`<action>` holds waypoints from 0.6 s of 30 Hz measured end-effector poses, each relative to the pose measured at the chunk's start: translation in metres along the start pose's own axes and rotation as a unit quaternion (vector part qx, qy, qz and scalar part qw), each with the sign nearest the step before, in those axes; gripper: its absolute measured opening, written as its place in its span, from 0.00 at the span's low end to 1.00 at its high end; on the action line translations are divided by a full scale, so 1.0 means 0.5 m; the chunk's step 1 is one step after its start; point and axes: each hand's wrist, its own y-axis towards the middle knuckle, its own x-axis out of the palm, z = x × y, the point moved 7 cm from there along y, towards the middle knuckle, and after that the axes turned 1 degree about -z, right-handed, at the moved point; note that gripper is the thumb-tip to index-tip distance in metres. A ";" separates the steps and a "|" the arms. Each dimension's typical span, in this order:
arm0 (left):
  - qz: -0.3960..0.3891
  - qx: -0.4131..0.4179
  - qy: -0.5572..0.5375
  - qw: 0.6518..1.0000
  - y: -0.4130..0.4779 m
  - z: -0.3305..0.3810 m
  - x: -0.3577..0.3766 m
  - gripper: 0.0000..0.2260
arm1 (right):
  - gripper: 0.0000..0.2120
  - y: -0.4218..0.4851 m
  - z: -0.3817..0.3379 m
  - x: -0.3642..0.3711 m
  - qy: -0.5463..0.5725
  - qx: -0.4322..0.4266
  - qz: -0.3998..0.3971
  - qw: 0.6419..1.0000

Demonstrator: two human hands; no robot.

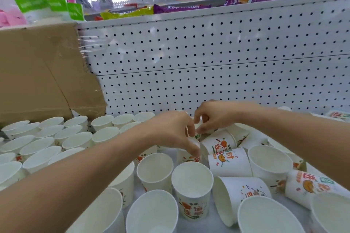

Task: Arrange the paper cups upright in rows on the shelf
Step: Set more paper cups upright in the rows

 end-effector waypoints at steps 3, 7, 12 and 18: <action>-0.013 -0.004 -0.015 1.000 -0.008 -0.017 0.003 0.21 | 0.17 0.009 -0.022 0.006 0.018 -0.030 0.013 0.999; -0.016 -0.013 0.006 1.000 -0.017 -0.036 0.003 0.21 | 0.16 0.002 -0.025 -0.019 0.058 -0.030 0.053 0.996; 0.043 -0.063 -0.200 0.977 -0.054 -0.103 -0.073 0.14 | 0.15 -0.044 0.001 -0.071 0.189 -0.029 0.100 0.977; 0.120 -0.053 -0.454 0.882 -0.064 -0.134 -0.083 0.18 | 0.25 -0.062 -0.025 -0.050 0.490 -0.047 -0.037 0.870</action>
